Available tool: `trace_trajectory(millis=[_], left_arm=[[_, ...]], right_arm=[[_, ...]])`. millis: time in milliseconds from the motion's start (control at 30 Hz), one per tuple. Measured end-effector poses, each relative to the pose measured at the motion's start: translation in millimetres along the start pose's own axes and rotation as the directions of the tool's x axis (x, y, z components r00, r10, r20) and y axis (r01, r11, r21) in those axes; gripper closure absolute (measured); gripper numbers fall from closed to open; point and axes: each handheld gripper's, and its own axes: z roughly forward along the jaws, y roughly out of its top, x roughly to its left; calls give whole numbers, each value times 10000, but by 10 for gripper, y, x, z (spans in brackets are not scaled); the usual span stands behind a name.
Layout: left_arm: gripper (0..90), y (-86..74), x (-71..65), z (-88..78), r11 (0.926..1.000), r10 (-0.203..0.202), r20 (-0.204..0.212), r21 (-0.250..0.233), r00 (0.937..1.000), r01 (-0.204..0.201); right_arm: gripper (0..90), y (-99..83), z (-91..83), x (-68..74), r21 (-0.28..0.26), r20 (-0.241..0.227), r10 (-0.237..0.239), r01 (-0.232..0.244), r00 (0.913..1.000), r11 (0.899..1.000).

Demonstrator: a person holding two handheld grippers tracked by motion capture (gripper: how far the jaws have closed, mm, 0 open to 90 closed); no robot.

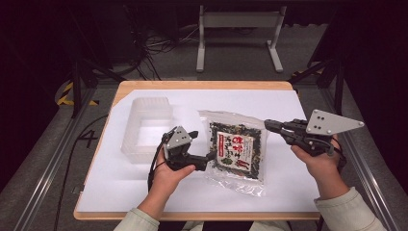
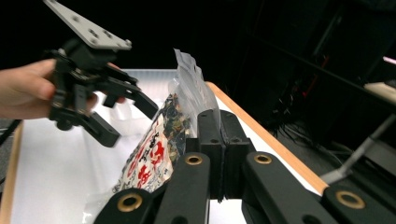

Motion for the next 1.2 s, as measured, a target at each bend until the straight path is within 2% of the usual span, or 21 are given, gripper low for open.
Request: trace_trajectory(millis=[233,333,433,567,700,967,1200], left_arm=[[92,-37,-13,45,9991,120,200,-405,9997,-111],[143,-56,-25,69,9976,268,16,-644,9996,-266],[194,-55,-58,108,9963,347,372,-797,9987,-317],[212,-54,-78,123,9959,406,666,-831,9970,-350],[251,-54,-49,103,9960,177,975,-894,9951,-89],[287,-55,-47,94,9960,298,1004,-874,9945,-211],[337,-60,-49,92,9955,307,1323,-933,9907,-184]], right_arm=[[898,58,5,98,-256,-244,-274,268,9993,9993],[898,77,3,127,-357,-355,-355,342,9987,9988],[897,84,9,141,-411,-468,-386,367,9982,9985],[897,78,10,142,-466,-508,-355,331,9981,9984],[897,63,1,127,-494,-539,-265,238,9982,9985],[897,39,-1,116,-515,-556,-152,124,9983,9986],[896,18,-6,107,-527,-569,-110,80,9983,9986]])
